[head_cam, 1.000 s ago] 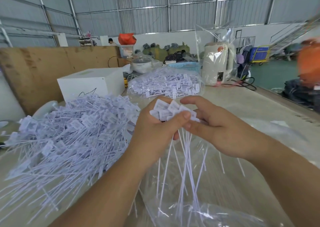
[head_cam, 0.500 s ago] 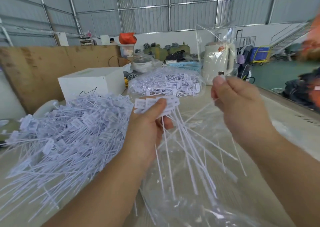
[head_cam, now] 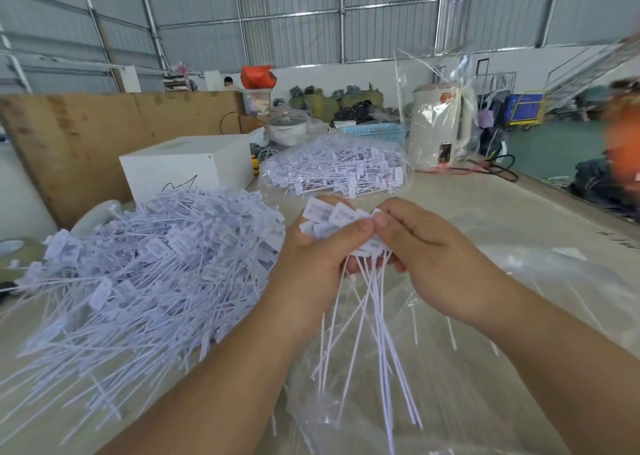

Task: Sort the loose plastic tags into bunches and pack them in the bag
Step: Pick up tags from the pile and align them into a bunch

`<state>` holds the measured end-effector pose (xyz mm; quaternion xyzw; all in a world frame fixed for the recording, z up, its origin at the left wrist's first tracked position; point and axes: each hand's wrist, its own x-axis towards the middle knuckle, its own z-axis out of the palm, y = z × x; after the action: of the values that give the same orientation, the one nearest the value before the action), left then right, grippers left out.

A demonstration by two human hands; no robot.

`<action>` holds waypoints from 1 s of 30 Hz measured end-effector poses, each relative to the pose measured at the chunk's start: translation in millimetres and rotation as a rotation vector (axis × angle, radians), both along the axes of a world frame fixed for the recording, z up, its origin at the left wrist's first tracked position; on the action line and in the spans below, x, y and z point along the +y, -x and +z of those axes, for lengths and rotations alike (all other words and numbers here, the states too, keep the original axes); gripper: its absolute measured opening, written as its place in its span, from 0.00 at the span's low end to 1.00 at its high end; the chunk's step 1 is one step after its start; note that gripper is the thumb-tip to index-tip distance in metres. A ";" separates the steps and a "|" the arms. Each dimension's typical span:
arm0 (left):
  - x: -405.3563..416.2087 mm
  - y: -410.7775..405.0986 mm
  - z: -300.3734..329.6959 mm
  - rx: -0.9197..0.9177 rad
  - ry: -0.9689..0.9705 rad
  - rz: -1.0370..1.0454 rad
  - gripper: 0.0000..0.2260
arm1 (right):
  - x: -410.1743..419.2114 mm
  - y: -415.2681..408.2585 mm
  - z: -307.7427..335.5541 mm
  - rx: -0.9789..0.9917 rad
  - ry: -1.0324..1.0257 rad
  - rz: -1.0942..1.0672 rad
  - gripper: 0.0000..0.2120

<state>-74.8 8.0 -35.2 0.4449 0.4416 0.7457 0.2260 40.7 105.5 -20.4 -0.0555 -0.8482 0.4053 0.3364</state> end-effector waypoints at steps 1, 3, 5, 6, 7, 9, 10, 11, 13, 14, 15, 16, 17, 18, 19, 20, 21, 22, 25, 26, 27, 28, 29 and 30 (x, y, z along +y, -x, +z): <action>0.3 -1.5 -0.7 -0.007 -0.002 -0.001 0.06 | 0.5 0.5 -1.2 -0.027 0.015 0.006 0.16; 1.6 -4.7 -1.5 -0.020 -0.001 -0.016 0.03 | 2.6 -0.2 -0.9 -0.057 0.079 0.031 0.16; 2.8 -7.3 -0.9 -0.039 0.015 -0.050 0.09 | 4.4 -0.7 0.8 -0.068 0.219 0.103 0.11; 2.5 -7.9 0.5 -0.053 0.037 -0.055 0.13 | 5.2 -0.8 1.3 -0.090 0.284 0.147 0.08; 1.9 -7.7 1.7 -0.067 0.066 -0.033 0.16 | 5.0 -0.9 1.4 -0.121 0.316 0.181 0.07; -0.2 -7.1 3.5 -0.079 0.117 0.039 0.18 | 2.3 -0.1 -0.4 -0.171 0.305 0.211 0.11; -0.7 -7.3 4.0 -0.074 0.134 0.075 0.17 | 0.0 1.2 -1.7 -0.168 0.298 0.204 0.12; -0.4 -7.6 3.9 -0.057 0.148 0.111 0.14 | -2.5 2.7 -2.8 -0.148 0.295 0.178 0.13; 1.9 -8.5 1.9 0.003 0.175 0.167 0.08 | -4.7 5.9 -3.8 -0.090 0.290 0.083 0.11; 2.4 -10.3 1.7 0.031 0.190 0.176 0.09 | -4.5 6.8 -3.9 -0.062 0.289 0.036 0.10; 3.0 -11.4 1.0 0.049 0.205 0.163 0.11 | -3.6 7.1 -3.9 -0.039 0.290 0.003 0.09; 3.1 -12.2 0.3 0.049 0.215 0.135 0.13 | -2.3 6.8 -4.0 -0.018 0.294 -0.018 0.09; 3.4 -12.5 0.6 0.040 0.217 0.104 0.13 | -1.6 6.5 -3.6 -0.004 0.302 -0.032 0.08; 3.6 -13.0 1.6 0.028 0.210 0.074 0.11 | -1.3 6.4 -3.5 0.005 0.314 -0.041 0.08; 4.2 -14.0 2.7 0.013 0.208 0.055 0.09 | -1.3 6.4 -3.8 0.007 0.328 -0.049 0.08; 5.3 -14.9 2.6 0.000 0.207 0.046 0.11 | -1.2 7.0 -4.2 0.005 0.340 -0.052 0.08; 6.0 -16.3 2.7 -0.006 0.207 0.032 0.15 | -1.1 7.5 -4.6 0.000 0.347 -0.050 0.09; 7.0 -18.2 2.9 -0.011 0.203 0.009 0.18 | -0.9 7.9 -5.0 -0.006 0.348 -0.046 0.09; 6.7 -21.6 2.6 -0.042 0.185 -0.093 0.21 | -0.2 7.5 -4.6 -0.016 0.352 -0.035 0.11; 5.9 -22.5 2.7 -0.060 0.178 -0.132 0.22 | 0.5 7.1 -4.5 -0.016 0.363 -0.026 0.11; 5.4 -23.5 3.8 -0.072 0.171 -0.162 0.22 | 1.2 7.0 -4.2 -0.015 0.378 -0.013 0.11; 4.8 -24.5 4.6 -0.075 0.159 -0.191 0.20 | 1.9 7.1 -4.2 -0.011 0.397 0.003 0.10; 4.2 -25.5 5.7 -0.072 0.150 -0.211 0.17 | 2.2 7.4 -4.1 -0.003 0.420 0.024 0.09; 3.5 -26.2 6.4 -0.071 0.146 -0.228 0.15 | 2.5 7.8 -4.4 0.011 0.445 0.051 0.09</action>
<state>-48.6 11.5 -28.8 0.4476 0.4331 0.6963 0.3566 33.0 108.1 -24.8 -0.1049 -0.7372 0.5911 0.3100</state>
